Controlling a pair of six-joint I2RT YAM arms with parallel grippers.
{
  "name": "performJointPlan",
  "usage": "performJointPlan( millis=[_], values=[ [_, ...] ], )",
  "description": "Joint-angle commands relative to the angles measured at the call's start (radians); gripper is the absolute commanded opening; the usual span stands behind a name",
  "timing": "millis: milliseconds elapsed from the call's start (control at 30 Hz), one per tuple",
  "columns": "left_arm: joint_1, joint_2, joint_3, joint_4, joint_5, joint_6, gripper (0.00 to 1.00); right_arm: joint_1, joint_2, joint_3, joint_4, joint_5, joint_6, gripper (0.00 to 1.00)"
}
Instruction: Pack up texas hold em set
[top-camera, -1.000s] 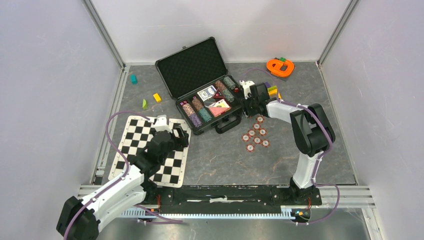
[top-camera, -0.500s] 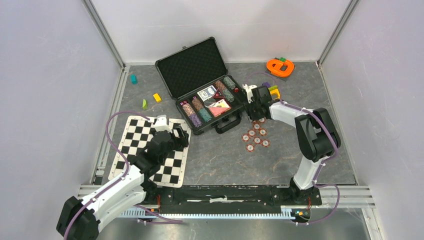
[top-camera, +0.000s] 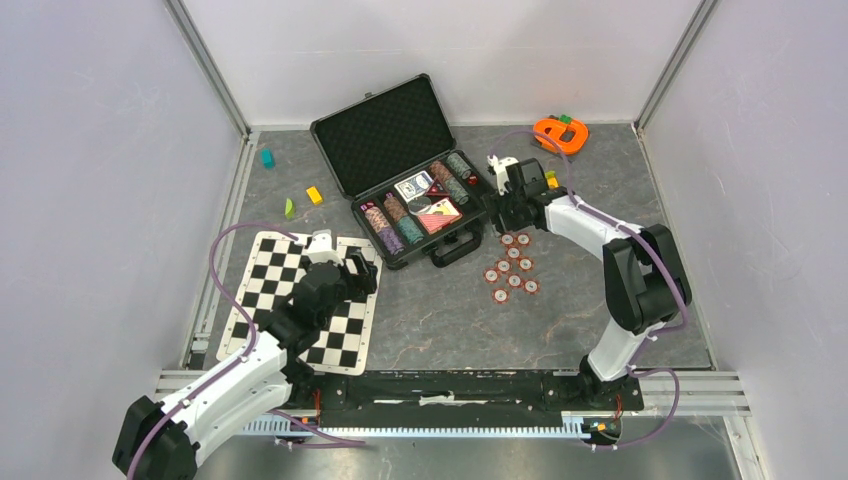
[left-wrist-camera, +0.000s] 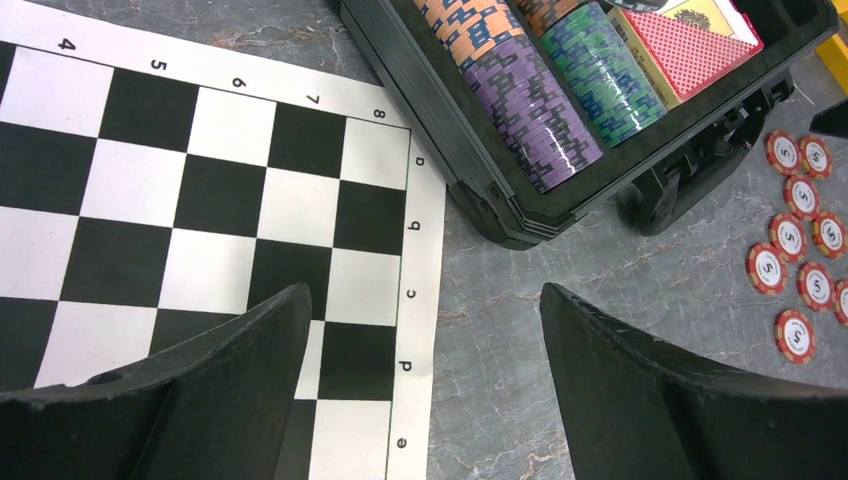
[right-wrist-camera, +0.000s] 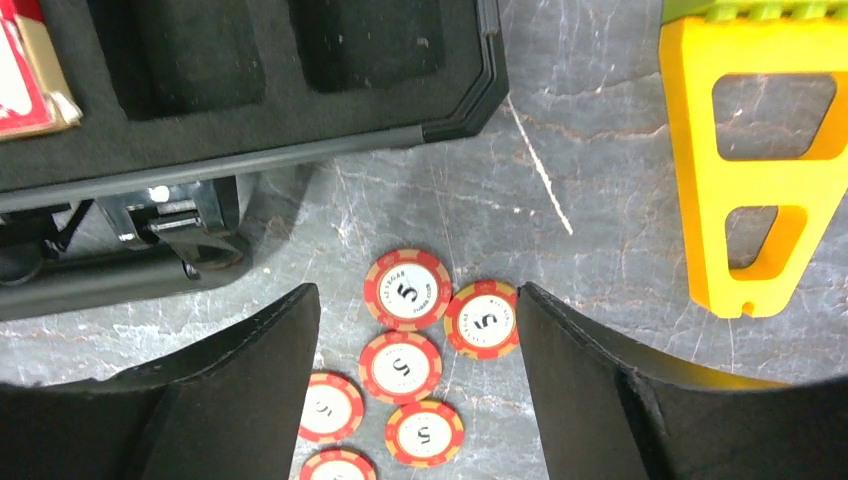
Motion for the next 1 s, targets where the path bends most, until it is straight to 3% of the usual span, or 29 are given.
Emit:
performJointPlan(
  millis=[0,167,500,800,967],
  values=[
    [-0.004,0.004,0.02,0.044,0.006,0.028,0.9,-0.003,0.0,0.028,-0.081,-0.014,0.002,0.76],
    [-0.004,0.008,0.022,0.045,0.011,0.028,0.9,-0.003,0.081,0.111,-0.179,-0.021,-0.015,0.72],
    [-0.003,0.009,0.021,0.044,0.019,0.026,0.9,-0.006,0.205,0.203,-0.193,-0.061,-0.075,0.68],
    [-0.004,0.003,0.019,0.069,0.019,0.025,0.9,-0.005,0.262,0.209,-0.211,-0.087,-0.116,0.63],
    [-0.004,-0.001,0.02,0.066,0.014,0.026,0.9,-0.004,0.217,0.127,-0.232,-0.11,-0.098,0.58]
  ],
)
